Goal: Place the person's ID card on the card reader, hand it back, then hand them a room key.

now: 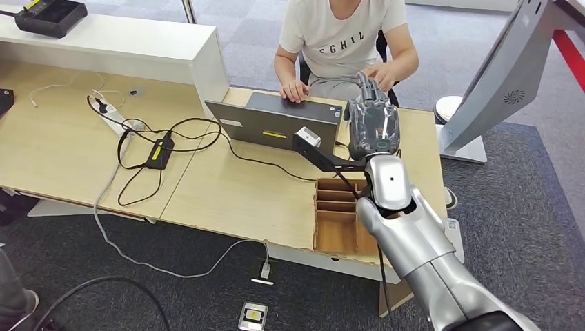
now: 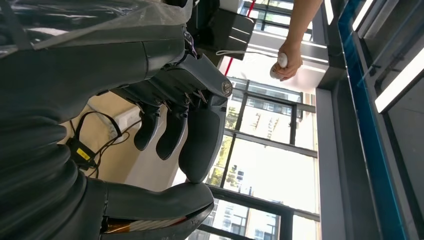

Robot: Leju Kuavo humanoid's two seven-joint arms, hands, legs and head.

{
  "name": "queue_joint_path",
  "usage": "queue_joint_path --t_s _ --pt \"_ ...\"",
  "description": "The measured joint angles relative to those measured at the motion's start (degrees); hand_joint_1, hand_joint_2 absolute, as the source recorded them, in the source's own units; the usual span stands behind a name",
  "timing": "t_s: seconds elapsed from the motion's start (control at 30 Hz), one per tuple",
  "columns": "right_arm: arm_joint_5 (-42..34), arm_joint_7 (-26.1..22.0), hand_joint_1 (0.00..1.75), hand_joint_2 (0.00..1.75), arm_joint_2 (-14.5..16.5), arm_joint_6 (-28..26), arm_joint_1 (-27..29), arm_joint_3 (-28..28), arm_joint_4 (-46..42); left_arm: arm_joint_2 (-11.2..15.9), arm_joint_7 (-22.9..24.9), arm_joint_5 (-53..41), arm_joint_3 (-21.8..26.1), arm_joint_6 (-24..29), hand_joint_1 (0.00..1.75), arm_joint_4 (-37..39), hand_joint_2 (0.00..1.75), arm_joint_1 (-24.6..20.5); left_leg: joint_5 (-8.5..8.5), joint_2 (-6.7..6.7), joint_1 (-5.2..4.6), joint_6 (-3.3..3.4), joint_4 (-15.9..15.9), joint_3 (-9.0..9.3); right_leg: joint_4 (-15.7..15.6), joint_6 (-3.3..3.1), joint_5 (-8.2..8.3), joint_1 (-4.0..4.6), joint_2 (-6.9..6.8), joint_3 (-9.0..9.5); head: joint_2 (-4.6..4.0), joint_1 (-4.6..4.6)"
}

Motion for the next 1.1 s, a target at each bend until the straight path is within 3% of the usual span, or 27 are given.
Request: queue_joint_path --t_s 0.3,0.87,1.0,1.1 --pt "0.61 2.87 1.75 1.75 -3.09 3.24 -3.47 -0.11 1.03 1.28 0.00 0.40 -0.56 0.00 1.32 0.02 1.75 -0.12 0.00 0.00 0.00 0.00 0.00 0.00 0.00 -0.02 0.02 0.00 0.01 -0.01 0.00 -0.01" --pt "2.40 3.47 1.75 1.75 -3.65 3.30 -4.37 -0.09 2.26 1.27 0.00 0.32 -0.56 0.00 1.33 0.00 1.75 0.33 0.00 0.00 0.00 0.00 0.00 -0.03 0.00 -0.02 0.01 0.00 0.01 -0.02 0.00 -0.01" --pt "2.43 3.53 0.04 1.75 -3.76 4.01 -4.56 -0.08 2.42 1.27 0.00 0.62 -0.56 0.00 1.34 0.00 1.75 0.59 0.00 0.00 0.00 0.00 0.00 -0.03 0.00 -0.02 0.01 0.00 0.01 -0.03 0.00 -0.01" --pt "2.51 3.91 0.00 1.75 -3.92 4.35 -4.88 -0.07 2.45 1.27 0.00 0.77 -0.58 0.00 1.34 0.00 1.75 0.63 0.00 0.00 0.00 0.00 0.00 -0.03 0.00 -0.02 0.02 0.00 0.01 -0.03 0.00 -0.01"
